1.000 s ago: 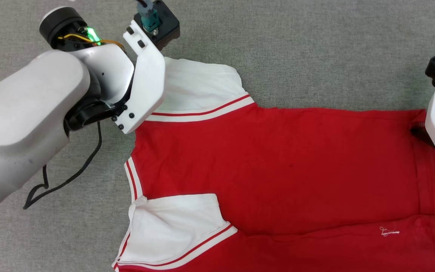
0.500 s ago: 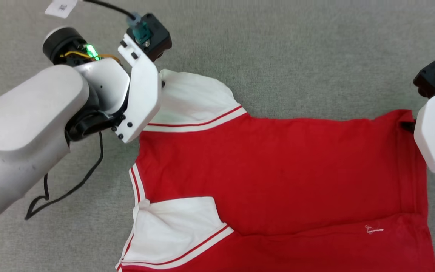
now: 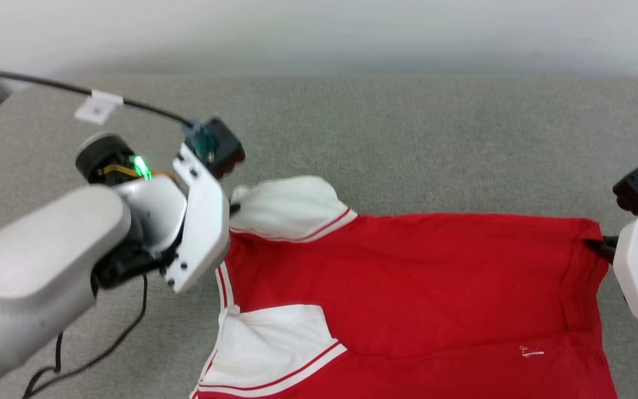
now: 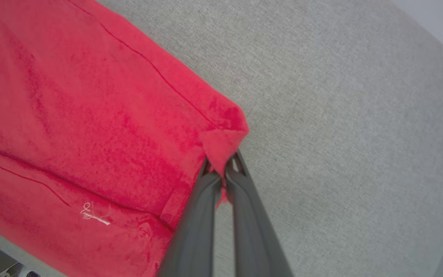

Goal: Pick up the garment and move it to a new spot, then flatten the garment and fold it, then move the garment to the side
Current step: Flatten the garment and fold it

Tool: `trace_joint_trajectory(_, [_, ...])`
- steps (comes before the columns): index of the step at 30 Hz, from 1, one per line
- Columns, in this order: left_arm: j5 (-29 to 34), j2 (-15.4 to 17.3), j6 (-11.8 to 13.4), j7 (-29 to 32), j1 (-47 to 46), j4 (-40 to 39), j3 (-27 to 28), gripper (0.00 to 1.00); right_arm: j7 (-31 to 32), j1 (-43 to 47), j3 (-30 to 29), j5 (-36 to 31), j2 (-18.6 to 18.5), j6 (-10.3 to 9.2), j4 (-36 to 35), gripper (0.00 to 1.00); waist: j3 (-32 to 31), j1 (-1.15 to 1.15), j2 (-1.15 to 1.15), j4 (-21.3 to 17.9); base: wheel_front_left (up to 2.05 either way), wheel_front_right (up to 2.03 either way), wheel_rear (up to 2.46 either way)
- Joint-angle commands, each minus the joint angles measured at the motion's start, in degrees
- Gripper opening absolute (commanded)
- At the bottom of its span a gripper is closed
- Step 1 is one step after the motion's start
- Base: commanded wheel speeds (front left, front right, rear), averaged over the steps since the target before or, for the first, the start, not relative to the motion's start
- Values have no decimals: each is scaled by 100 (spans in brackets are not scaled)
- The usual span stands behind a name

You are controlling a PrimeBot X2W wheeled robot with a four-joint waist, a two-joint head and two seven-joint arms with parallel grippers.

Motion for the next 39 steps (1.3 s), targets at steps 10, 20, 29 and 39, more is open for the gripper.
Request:
trace_joint_trajectory(10, [-16, 478, 330, -27, 1407, -875, -114, 0, -441, 1254, -197, 159, -192, -7, -217, 0, -634, 1, 0, 103, 0, 0, 0])
trace_joint_trajectory(20, [7, 633, 601, -219, 2727, -1162, -139, 0, -500, 2150, -319, 342, -185, -7, -239, 0, -608, 1, 0, 62, 0, 0, 0])
trace_joint_trajectory(29, [63, 333, 627, -309, 3166, -841, -147, 0, -452, 2306, -155, 187, 70, -7, 6, 0, -321, 1, 0, 35, 0, 0, 0])
trace_joint_trajectory(39, [403, 523, 909, -1362, 3332, -946, 158, 100, -1006, 2229, -436, 203, -75, -7, -264, 100, -679, 1, 0, -58, 0, 0, 0])
